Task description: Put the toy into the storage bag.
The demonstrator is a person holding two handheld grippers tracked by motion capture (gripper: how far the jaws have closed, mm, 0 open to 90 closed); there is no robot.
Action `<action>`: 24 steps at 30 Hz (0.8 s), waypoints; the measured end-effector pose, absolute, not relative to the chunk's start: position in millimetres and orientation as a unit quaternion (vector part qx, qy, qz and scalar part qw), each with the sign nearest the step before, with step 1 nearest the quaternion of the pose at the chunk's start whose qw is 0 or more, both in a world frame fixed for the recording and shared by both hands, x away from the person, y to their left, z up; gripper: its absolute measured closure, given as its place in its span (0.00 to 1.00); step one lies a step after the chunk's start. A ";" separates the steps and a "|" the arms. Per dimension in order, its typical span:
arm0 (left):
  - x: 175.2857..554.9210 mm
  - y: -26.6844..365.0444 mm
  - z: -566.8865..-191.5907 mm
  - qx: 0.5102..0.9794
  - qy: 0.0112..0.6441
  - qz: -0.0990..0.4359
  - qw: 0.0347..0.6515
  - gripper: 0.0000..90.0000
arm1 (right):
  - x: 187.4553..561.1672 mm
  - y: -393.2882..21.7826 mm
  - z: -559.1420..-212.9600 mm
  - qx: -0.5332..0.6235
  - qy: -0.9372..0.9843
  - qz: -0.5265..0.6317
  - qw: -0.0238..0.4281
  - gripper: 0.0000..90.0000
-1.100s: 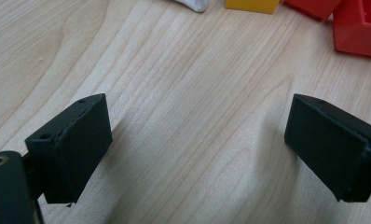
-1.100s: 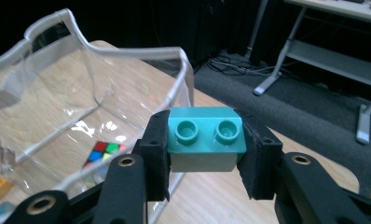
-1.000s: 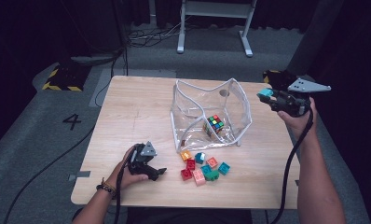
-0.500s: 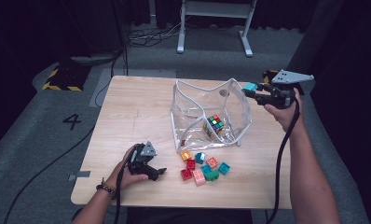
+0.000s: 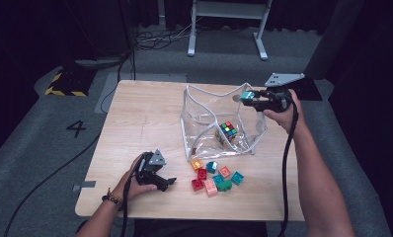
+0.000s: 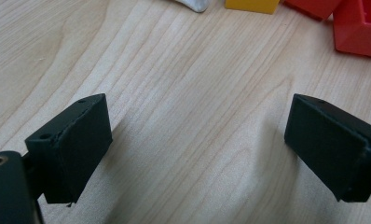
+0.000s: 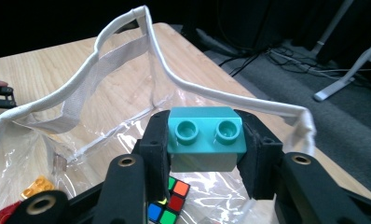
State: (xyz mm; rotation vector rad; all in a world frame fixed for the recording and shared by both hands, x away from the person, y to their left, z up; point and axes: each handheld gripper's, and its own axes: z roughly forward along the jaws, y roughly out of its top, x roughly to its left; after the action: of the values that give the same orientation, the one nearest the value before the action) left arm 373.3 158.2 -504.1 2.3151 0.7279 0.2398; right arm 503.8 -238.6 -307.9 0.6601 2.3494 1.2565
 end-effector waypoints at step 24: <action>373.3 158.2 -504.1 0.891 0.280 0.093 0.344 0.08 | 527.4 -194.0 -334.4 0.171 0.937 0.268 0.144 0.66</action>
State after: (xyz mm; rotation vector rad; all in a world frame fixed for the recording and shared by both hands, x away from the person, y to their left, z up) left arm 373.3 158.2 -504.1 2.3152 0.7281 0.2408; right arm 527.4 -194.0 -334.4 0.4925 2.7013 0.7737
